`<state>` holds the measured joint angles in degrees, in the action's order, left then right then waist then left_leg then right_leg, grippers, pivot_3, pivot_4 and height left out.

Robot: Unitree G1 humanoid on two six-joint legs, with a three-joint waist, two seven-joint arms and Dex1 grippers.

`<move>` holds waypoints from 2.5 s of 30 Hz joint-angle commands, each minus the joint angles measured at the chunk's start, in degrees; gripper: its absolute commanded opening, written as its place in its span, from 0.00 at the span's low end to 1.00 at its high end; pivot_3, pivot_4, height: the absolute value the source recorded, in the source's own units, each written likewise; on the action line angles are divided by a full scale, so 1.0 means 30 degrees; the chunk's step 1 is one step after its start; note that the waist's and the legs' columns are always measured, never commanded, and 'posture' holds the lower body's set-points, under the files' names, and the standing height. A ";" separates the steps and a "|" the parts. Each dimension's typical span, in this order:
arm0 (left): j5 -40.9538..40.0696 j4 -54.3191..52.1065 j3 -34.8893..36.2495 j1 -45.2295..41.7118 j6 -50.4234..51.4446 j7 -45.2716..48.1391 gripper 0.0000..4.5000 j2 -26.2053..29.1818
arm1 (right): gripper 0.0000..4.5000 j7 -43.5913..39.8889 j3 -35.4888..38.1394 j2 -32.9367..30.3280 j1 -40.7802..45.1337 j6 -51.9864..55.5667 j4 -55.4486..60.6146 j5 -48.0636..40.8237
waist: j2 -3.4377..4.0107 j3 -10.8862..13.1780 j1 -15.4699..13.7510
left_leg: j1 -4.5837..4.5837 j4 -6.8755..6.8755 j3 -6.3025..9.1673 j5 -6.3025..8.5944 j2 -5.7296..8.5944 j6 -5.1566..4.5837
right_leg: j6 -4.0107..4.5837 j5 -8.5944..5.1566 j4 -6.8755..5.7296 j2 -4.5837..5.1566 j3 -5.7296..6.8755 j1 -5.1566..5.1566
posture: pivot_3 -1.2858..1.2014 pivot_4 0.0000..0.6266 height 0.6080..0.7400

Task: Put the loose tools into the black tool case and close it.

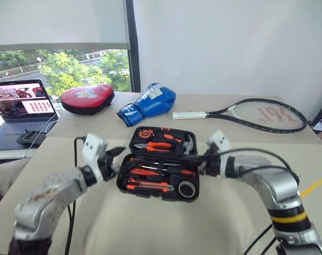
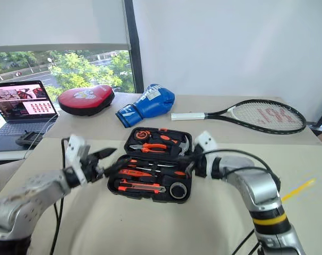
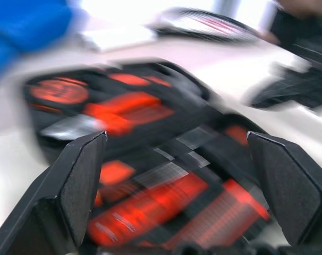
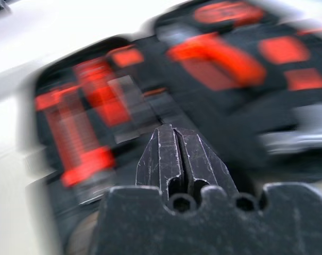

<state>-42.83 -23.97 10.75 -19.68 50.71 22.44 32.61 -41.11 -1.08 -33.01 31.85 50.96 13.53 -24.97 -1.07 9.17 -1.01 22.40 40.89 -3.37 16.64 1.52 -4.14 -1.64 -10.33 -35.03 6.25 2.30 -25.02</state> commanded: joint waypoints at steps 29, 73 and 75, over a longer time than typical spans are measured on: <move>0.8641 2.5724 -0.3199 -1.5132 -0.1711 0.4729 0.21 -0.2171 | 0.17 -0.0960 -0.1087 0.2566 0.8802 -0.2286 -1.7329 0.3795 | -0.0037 0.0022 0.0738 | 0.0096 -0.0039 -0.0021 -0.0044 0.0023 0.0016 | -0.0093 -0.0007 -0.0031 -0.0029 0.0026 -0.0074 | 0.52 0.24 1.00; 0.6229 0.7777 0.0944 0.4523 -1.0911 1.0316 0.56 0.4665 | 0.54 -0.3420 0.8924 -0.3636 -1.9531 -0.5953 1.1388 0.0107 | -0.0012 0.0017 0.0200 | -0.0118 -0.0031 -0.0062 0.0095 -0.0161 -0.0160 | -0.0005 -0.0022 -0.0017 -0.0030 0.0021 0.0048 | 0.52 0.24 1.00; 0.5554 0.7550 0.1063 0.4237 -0.9801 1.0640 0.56 0.4772 | 0.42 -0.3913 0.8968 -0.4012 -1.9648 -0.4948 1.2344 -0.1776 | -0.0018 0.0016 0.0096 | -0.0130 -0.0023 -0.0046 0.0089 -0.0172 -0.0153 | 0.0000 -0.0025 -0.0006 -0.0028 0.0022 0.0069 | 0.52 0.24 1.00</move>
<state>-23.23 0.13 12.65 -5.61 18.70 53.23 46.12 -51.08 24.32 -44.12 -27.63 33.48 46.29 -24.41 -1.12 9.22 -0.72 21.98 40.83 -3.49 16.91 0.98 -4.60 -1.64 -10.41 -35.02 6.19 2.36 -24.77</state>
